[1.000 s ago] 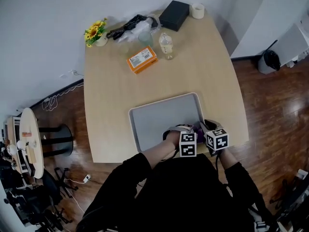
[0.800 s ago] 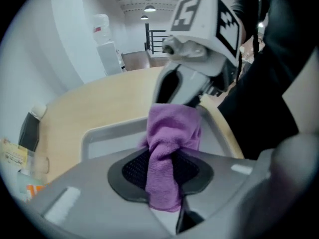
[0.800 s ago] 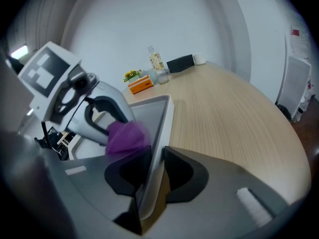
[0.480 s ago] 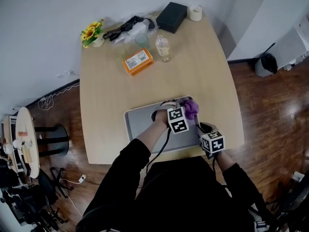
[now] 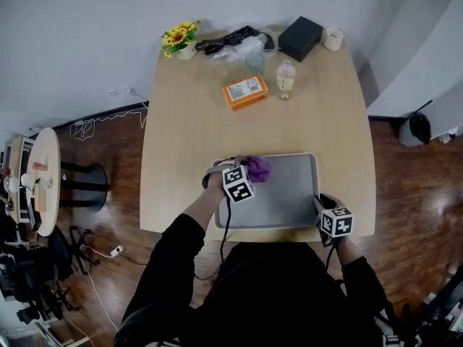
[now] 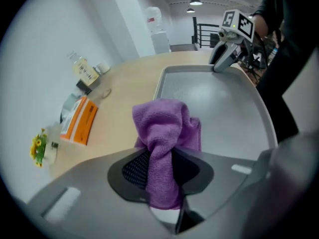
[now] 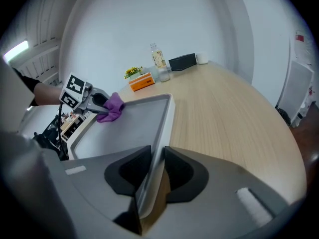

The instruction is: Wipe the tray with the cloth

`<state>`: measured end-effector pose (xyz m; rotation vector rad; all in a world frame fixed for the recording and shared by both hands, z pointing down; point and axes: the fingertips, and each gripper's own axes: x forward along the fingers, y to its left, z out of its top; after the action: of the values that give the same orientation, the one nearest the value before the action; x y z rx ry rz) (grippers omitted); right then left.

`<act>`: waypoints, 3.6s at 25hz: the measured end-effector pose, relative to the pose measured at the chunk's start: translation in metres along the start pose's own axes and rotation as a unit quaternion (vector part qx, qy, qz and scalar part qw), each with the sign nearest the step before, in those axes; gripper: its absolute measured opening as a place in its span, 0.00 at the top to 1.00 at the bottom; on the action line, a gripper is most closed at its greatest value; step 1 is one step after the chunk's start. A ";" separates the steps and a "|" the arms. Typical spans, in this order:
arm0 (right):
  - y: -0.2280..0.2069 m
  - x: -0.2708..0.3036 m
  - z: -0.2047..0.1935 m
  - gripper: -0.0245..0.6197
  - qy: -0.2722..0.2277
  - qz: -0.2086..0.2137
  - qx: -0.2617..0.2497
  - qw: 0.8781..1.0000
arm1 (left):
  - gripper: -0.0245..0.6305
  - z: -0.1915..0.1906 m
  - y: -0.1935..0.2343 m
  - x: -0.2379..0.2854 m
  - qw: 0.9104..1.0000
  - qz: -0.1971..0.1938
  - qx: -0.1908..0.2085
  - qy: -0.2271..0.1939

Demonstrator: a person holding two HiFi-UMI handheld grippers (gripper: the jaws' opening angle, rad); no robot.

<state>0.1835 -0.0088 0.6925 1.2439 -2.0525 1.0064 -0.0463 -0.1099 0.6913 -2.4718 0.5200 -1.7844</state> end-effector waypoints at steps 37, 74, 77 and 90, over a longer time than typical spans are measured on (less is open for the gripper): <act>0.113 -0.109 0.167 0.93 -0.218 -0.009 -0.063 0.974 | 0.84 0.053 -0.001 -0.263 0.912 0.144 -0.221 -0.315; 0.208 -0.226 0.273 0.96 -0.409 0.050 -0.130 0.902 | 0.83 -0.199 -0.003 -0.176 0.813 0.250 -0.501 -0.162; 0.204 -0.226 0.273 0.96 -0.408 0.046 -0.130 0.903 | 0.67 -0.228 -0.030 -0.137 0.799 0.217 -0.546 -0.125; 0.218 -0.214 0.268 0.96 -0.394 0.058 -0.142 0.906 | 0.74 0.005 0.033 -0.384 0.755 0.244 -0.388 -0.469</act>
<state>0.0635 -0.0543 0.3069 1.5288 -2.7703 0.2017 -0.1568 -0.0276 0.3311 -2.7748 1.7582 0.0353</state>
